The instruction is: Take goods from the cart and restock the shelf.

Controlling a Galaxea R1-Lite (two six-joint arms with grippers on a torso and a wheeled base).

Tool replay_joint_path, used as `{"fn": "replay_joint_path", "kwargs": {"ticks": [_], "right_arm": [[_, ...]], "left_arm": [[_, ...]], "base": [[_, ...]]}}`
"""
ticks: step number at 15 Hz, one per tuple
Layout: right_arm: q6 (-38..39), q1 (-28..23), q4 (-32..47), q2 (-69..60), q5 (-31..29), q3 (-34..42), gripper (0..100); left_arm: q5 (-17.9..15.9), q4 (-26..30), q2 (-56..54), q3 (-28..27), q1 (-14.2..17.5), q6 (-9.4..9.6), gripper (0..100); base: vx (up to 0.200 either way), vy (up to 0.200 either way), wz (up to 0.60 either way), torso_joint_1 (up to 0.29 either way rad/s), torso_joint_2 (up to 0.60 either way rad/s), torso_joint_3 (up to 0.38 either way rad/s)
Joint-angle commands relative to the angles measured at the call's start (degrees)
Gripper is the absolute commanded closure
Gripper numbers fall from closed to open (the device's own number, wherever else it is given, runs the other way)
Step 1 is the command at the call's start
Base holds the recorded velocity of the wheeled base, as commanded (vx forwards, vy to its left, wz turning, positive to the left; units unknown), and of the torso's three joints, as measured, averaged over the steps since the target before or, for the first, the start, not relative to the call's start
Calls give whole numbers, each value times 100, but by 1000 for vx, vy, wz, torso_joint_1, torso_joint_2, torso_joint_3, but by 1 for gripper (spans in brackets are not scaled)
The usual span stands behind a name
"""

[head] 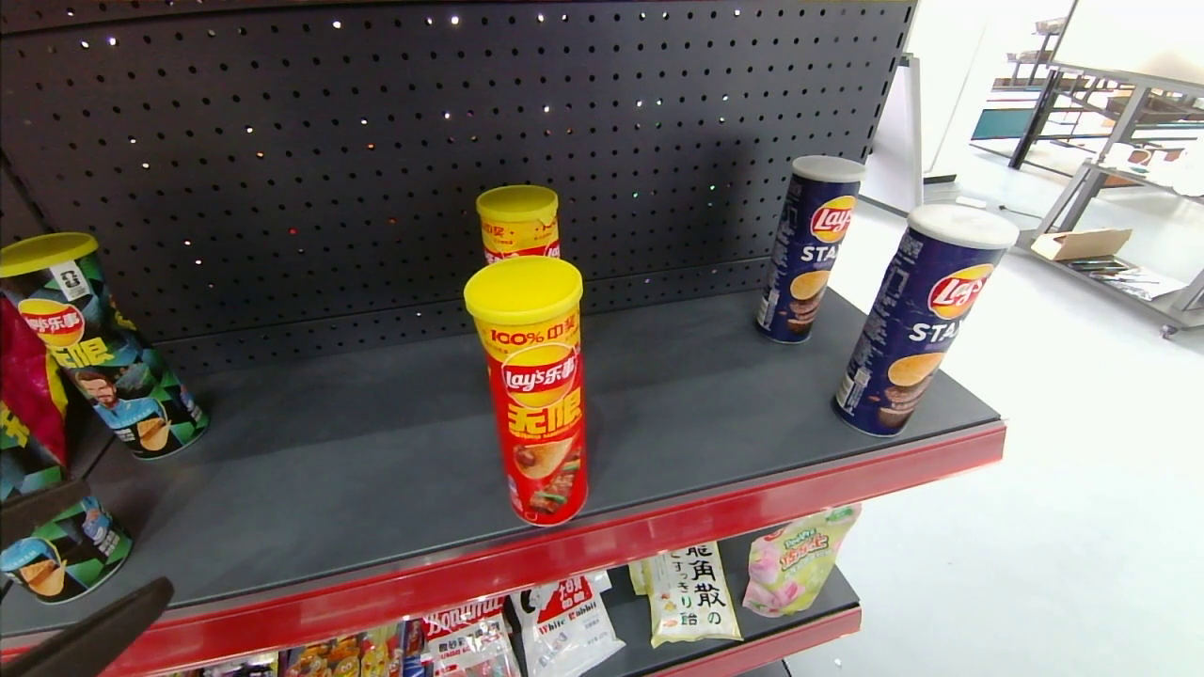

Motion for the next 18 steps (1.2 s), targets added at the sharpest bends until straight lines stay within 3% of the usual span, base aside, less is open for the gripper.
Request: {"fn": "replay_joint_path", "kwargs": {"ticks": [1,4,5,6,9,10,11,12,13,14,15,17,18], "right_arm": [[-1,2,1,9,4,0,0],[-1,2,1,9,4,0,0],[-1,2,1,9,4,0,0],[-1,2,1,9,4,0,0],[-1,2,1,9,4,0,0],[-1,2,1,9,4,0,0],[-1,2,1,9,4,0,0],[-10,2,1,9,12,0,0],[-10,2,1,9,12,0,0],[-19,11,1,9,21,0,0],[-28,11,1,9,30,0,0],[-10,11,1,9,21,0,0],[-36,2,1,9,21,0,0]], "left_arm": [[-1,10,-532,368,-3,10,0],[228,449,-1174,685,32,36,0],[509,783,-1429,685,32,89,0],[878,1073,-1631,685,32,256,0],[3031,1337,-2545,1212,32,344,0],[3295,1372,-2800,1361,32,353,0],[4060,1354,-3134,1810,32,361,0],[4183,1179,-3116,1915,32,282,0],[3743,1126,-3116,2003,32,265,0],[3067,1117,-3116,2012,32,265,0],[2829,1117,-3116,2012,32,282,0],[2987,1117,-3125,2012,32,282,0],[3524,1117,-3116,2021,32,247,0]], "base": [[0,0,0,0,0,0],[0,0,0,0,0,0],[0,0,0,0,0,0],[0,0,0,0,0,0],[0,0,0,0,0,0],[0,0,0,0,0,0],[0,0,0,0,0,0],[0,0,0,0,0,0],[0,0,0,0,0,0],[0,0,0,0,0,0],[0,0,0,0,0,0],[0,0,0,0,0,0],[0,0,0,0,0,0]]}}
